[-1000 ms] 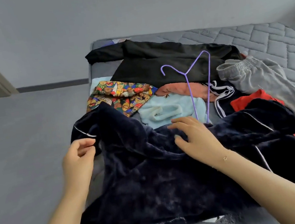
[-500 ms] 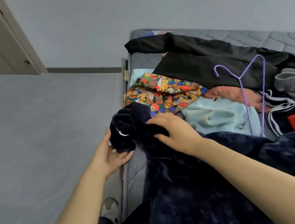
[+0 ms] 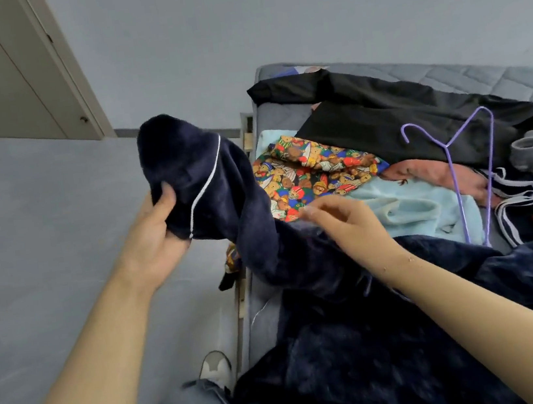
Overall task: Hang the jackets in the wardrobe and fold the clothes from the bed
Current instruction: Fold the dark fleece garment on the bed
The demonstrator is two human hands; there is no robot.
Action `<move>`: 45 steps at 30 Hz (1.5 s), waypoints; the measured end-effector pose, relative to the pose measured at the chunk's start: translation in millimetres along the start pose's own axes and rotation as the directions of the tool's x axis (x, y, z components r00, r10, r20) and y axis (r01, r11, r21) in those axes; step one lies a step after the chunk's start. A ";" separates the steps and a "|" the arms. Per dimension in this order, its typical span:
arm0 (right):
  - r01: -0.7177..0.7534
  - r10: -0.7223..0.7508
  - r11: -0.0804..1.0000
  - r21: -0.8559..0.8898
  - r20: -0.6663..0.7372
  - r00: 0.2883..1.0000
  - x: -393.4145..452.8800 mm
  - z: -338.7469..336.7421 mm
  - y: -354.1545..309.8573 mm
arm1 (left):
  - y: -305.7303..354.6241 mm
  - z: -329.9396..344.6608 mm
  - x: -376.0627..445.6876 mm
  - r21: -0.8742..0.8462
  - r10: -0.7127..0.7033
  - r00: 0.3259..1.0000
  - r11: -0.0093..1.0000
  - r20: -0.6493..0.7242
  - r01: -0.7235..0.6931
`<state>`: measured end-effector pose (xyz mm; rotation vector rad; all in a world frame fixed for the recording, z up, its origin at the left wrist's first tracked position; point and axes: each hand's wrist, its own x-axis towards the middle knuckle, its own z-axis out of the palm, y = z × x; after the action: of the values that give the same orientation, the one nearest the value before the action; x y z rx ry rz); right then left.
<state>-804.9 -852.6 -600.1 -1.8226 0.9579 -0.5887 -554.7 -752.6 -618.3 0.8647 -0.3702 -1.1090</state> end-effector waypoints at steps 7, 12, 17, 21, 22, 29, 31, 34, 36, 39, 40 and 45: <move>-0.057 -0.035 0.968 0.243 0.359 0.933 29.9 7.4 -61.3 | 51.8 37.7 -31.0 0.319 0.102 0.983 0.937 0.151 -0.146; -0.020 -0.116 0.966 0.260 0.500 0.858 19.0 15.8 -83.3 | 70.8 68.2 -51.1 0.490 -0.007 0.938 0.854 0.346 -0.175; 0.173 -0.218 0.961 0.217 0.204 0.954 -5.1 1.5 -84.8 | 69.8 72.8 -64.3 0.416 -0.007 0.954 0.901 0.301 -0.125; 0.273 -0.207 0.959 0.082 -0.459 0.864 -49.4 -30.3 -61.9 | 34.3 50.8 -78.0 0.497 -0.158 0.971 0.866 0.179 0.049; 0.259 -0.163 0.961 0.095 -0.563 0.811 -63.7 -37.0 -53.9 | 20.2 47.8 -81.6 0.584 -0.200 0.962 0.810 0.188 0.055; -0.067 0.387 0.814 0.577 -0.452 0.804 -140.8 -44.8 22.6 | -70.9 68.2 -71.2 0.915 -0.351 0.903 0.391 0.247 -0.098; -0.210 0.463 0.792 0.573 -0.339 0.819 -162.7 -45.8 47.5 | -85.5 74.0 -62.2 0.940 -0.381 0.887 0.312 0.260 -0.142; -0.248 0.590 0.741 0.624 -0.430 0.683 -182.1 -57.4 74.3 | -100.1 77.4 -46.4 0.956 -0.363 0.884 0.120 0.293 -0.267; -0.245 0.663 0.716 0.654 -0.526 0.533 -186.2 -70.2 86.5 | -105.9 79.5 -38.1 0.949 -0.360 0.880 0.060 0.310 -0.310; -0.297 0.674 0.735 0.609 -0.611 0.416 -184.3 -84.7 97.9 | -111.6 79.5 -28.2 0.945 -0.311 0.893 0.103 0.326 -0.309; -0.313 0.668 0.742 0.593 -0.614 0.420 -182.0 -88.1 100.5 | -112.0 78.9 -25.9 0.947 -0.302 0.898 0.102 0.321 -0.305; -0.326 0.694 0.672 0.665 -0.413 0.590 -173.0 -109.5 112.4 | -108.9 84.8 -26.2 0.966 -0.357 0.898 0.105 0.257 -0.235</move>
<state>-1025.0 -795.0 -652.7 -0.7211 1.5497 -0.9961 -689.2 -783.7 -644.0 1.8773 -1.6909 -1.0200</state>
